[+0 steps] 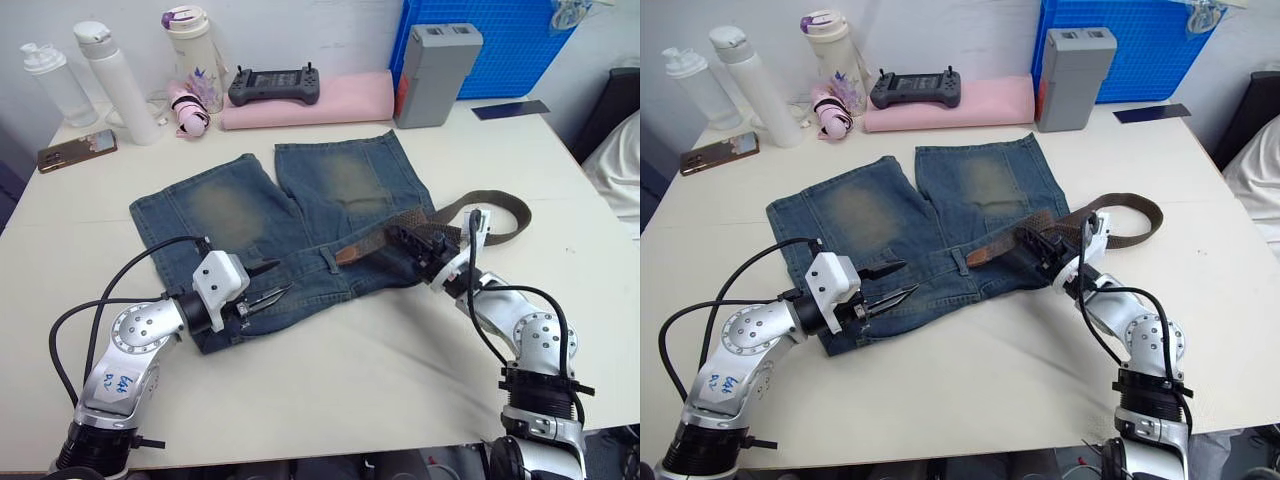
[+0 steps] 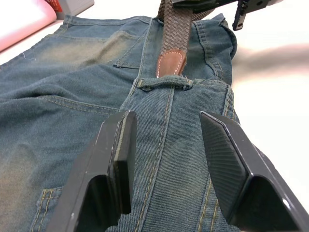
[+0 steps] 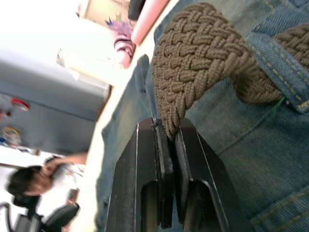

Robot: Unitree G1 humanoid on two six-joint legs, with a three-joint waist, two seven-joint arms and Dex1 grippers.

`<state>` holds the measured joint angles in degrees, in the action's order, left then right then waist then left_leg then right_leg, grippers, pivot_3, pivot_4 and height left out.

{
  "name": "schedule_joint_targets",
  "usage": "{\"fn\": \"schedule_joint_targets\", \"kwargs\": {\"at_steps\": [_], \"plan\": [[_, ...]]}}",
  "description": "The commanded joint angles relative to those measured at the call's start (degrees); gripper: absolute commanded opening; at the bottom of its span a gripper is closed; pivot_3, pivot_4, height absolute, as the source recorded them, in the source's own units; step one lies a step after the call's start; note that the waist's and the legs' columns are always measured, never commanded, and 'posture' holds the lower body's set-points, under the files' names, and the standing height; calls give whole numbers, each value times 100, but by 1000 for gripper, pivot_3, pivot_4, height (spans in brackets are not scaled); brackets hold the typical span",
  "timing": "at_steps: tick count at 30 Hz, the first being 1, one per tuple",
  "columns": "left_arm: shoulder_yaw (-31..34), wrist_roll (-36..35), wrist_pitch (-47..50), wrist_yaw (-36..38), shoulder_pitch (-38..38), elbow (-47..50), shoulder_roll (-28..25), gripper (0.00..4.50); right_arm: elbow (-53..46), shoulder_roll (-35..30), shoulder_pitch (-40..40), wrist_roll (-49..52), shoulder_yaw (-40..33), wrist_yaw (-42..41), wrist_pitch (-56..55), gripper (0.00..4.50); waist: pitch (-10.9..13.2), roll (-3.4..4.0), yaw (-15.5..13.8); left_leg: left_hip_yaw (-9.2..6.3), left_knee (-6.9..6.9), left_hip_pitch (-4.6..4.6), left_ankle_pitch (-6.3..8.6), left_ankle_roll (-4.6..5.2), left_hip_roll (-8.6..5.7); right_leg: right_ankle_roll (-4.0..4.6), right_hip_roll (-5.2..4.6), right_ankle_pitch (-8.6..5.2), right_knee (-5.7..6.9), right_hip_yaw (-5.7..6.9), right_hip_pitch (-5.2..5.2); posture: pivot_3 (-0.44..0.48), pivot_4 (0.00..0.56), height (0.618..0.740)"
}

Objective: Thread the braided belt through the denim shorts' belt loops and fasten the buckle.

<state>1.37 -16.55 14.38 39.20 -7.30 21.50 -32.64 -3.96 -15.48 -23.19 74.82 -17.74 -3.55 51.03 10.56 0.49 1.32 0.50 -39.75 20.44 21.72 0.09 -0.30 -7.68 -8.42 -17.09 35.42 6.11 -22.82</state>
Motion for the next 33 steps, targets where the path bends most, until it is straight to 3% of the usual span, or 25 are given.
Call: {"fn": "schedule_joint_targets", "kwargs": {"at_steps": [1,14,22,27,33], "plan": [[136,-103,-2,6,-42,210,-26,2343,-376,-36,-14,-300,92,-270,-220,0,0,0,1,-1,0,0,0,0,0,0,0,0,0,0,0,0,150,739],[109,7,-39,5,-199,130,-39,2343,-709,322,-79,-1085,717,-269,-227,0,0,0,17,-4,1,-1,0,-1,1,0,4,0,-1,0,0,0,150,739],[-119,612,-585,115,-424,-262,-231,2343,-824,745,22,-1306,953,89,-94,0,0,1,22,-5,3,-4,-1,-4,2,1,9,-1,-1,-1,0,0,150,739],[-137,633,-695,175,-453,-409,-218,2343,-779,1055,-112,-992,550,371,-259,0,0,2,24,-6,3,-4,-1,-5,3,1,9,-1,-1,0,0,0,150,739],[-130,605,-689,192,-448,-406,-196,2343,-616,917,-327,-120,-178,697,-180,0,1,3,15,-7,3,-4,0,-5,3,1,9,-1,-1,-1,0,0,150,739]]}}
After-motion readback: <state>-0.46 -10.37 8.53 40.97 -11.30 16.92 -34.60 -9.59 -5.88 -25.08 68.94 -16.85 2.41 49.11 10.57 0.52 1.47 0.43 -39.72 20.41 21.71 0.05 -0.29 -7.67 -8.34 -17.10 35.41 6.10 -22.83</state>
